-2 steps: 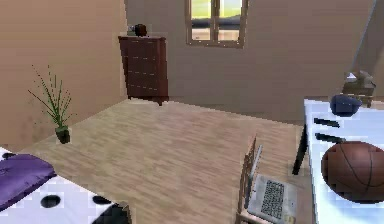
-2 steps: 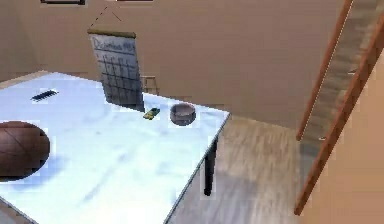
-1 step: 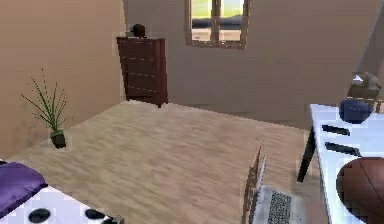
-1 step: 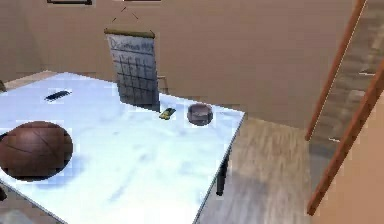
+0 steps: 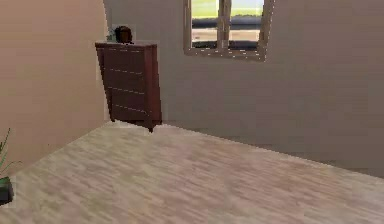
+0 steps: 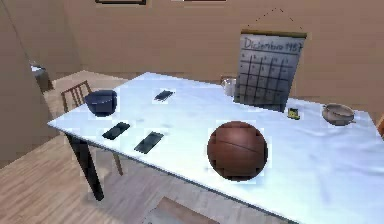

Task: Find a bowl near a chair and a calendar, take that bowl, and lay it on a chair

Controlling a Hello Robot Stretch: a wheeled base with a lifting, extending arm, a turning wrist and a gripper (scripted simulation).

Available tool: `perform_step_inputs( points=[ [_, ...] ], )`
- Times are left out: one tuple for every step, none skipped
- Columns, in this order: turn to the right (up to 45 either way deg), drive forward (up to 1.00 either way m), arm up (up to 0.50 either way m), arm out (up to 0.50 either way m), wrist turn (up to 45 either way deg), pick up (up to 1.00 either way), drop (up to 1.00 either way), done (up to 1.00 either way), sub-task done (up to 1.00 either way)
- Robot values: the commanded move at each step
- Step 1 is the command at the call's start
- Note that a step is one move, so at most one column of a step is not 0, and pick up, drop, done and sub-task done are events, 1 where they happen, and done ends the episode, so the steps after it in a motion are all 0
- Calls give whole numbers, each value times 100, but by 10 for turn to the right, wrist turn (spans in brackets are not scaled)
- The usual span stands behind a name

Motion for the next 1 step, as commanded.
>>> perform_step_inputs(
  points=[
    [240, 0, 0, 0, 0, 0, 0, 0, 0]
  ],
)
